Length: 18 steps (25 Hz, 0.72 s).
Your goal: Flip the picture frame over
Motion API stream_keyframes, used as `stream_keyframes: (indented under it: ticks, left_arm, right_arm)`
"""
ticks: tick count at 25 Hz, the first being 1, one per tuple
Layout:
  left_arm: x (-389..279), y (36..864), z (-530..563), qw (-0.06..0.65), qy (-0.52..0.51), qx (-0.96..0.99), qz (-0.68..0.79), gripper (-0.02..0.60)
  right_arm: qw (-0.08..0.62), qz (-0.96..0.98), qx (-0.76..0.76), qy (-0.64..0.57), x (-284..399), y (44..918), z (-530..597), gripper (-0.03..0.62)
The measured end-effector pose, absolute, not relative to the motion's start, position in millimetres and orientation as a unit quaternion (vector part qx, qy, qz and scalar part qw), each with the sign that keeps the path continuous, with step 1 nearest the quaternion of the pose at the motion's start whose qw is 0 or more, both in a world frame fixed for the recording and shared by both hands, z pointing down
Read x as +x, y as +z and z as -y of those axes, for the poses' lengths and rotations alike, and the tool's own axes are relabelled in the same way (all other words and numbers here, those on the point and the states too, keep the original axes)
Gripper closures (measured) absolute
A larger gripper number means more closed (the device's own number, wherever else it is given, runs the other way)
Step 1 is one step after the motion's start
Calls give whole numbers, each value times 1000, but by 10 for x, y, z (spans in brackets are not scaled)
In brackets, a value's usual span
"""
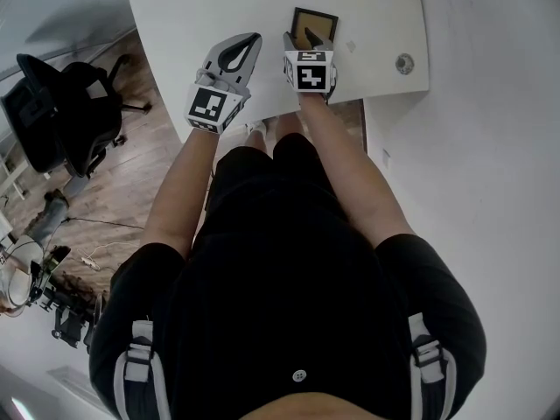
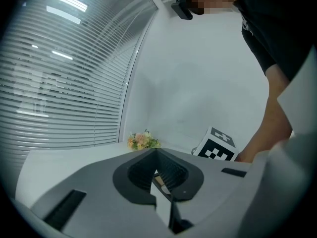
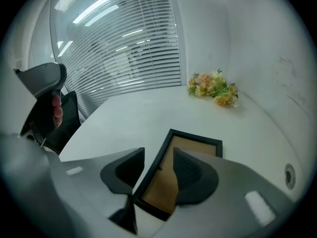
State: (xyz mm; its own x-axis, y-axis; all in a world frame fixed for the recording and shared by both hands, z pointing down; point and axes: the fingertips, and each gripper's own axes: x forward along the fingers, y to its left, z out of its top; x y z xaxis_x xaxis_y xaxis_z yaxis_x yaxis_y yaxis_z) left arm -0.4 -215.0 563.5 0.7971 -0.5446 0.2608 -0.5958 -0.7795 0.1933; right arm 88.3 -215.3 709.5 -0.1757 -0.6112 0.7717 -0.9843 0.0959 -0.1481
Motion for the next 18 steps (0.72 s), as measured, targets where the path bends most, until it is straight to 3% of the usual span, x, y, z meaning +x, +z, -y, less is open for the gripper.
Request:
stream_keyframes:
  ticks: [9, 15, 18]
  left_arm:
    - [28, 5787, 2243, 142, 97, 937, 305, 575]
    - [2, 5822, 2208, 147, 97, 936, 305, 575]
    - [-9, 5804, 2195, 148, 96, 935, 306, 575]
  right_arm:
    - [296, 683, 569, 349, 792, 7334, 2167, 420]
    - [317, 679, 571, 335, 773, 7338, 2167, 454]
    - [316, 677, 572, 339, 745, 7331, 2161, 503]
